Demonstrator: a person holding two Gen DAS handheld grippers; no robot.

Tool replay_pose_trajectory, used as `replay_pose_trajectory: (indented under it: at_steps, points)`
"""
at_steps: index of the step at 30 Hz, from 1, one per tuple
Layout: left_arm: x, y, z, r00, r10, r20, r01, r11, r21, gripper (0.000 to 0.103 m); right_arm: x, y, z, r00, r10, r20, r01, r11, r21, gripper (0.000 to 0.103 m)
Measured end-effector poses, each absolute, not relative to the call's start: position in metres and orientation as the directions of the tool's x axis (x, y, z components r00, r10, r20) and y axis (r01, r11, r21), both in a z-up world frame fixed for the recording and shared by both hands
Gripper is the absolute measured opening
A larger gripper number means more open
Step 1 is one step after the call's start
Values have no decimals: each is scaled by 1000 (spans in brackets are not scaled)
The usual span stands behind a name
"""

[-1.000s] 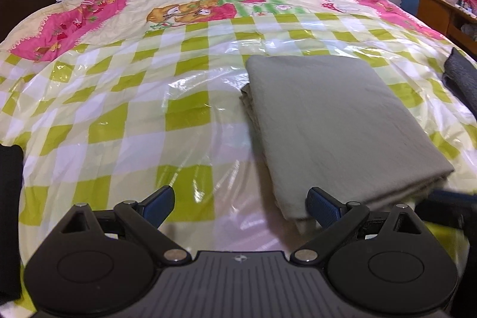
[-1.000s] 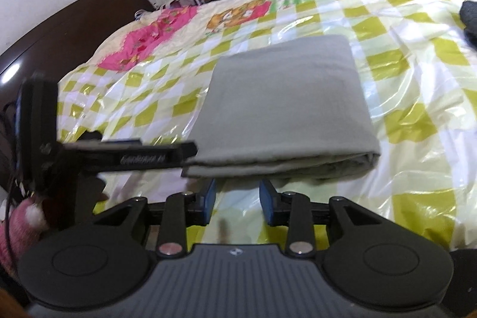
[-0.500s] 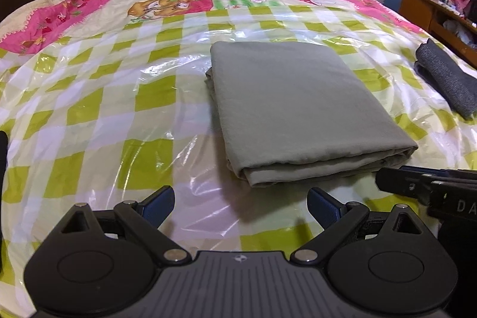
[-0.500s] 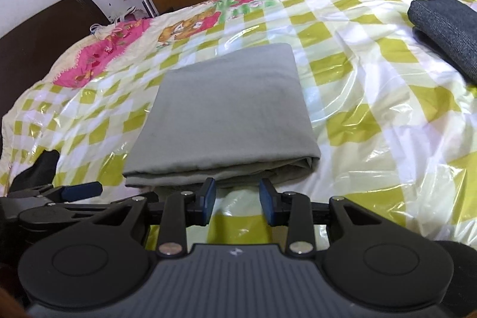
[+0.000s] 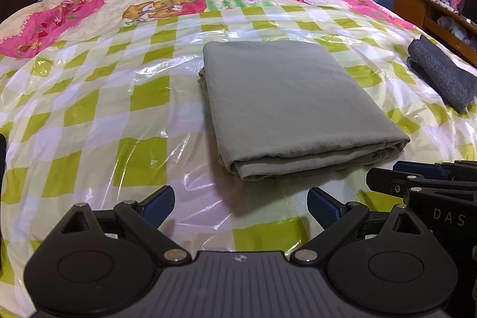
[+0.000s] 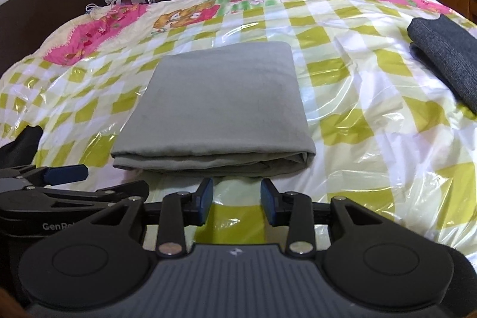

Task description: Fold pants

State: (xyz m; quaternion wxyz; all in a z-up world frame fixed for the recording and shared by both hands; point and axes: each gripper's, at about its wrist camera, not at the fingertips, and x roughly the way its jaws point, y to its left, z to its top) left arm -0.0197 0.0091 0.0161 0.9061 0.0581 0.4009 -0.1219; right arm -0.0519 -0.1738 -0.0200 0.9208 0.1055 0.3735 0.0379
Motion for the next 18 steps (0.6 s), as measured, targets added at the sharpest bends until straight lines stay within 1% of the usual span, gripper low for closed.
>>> replay_pose_trajectory:
  at_steps: [18]
  points:
    - [-21, 7, 15, 644, -175, -745, 277, 961, 14, 103, -53, -166, -20, 716, 106, -690, 3, 988, 156, 39]
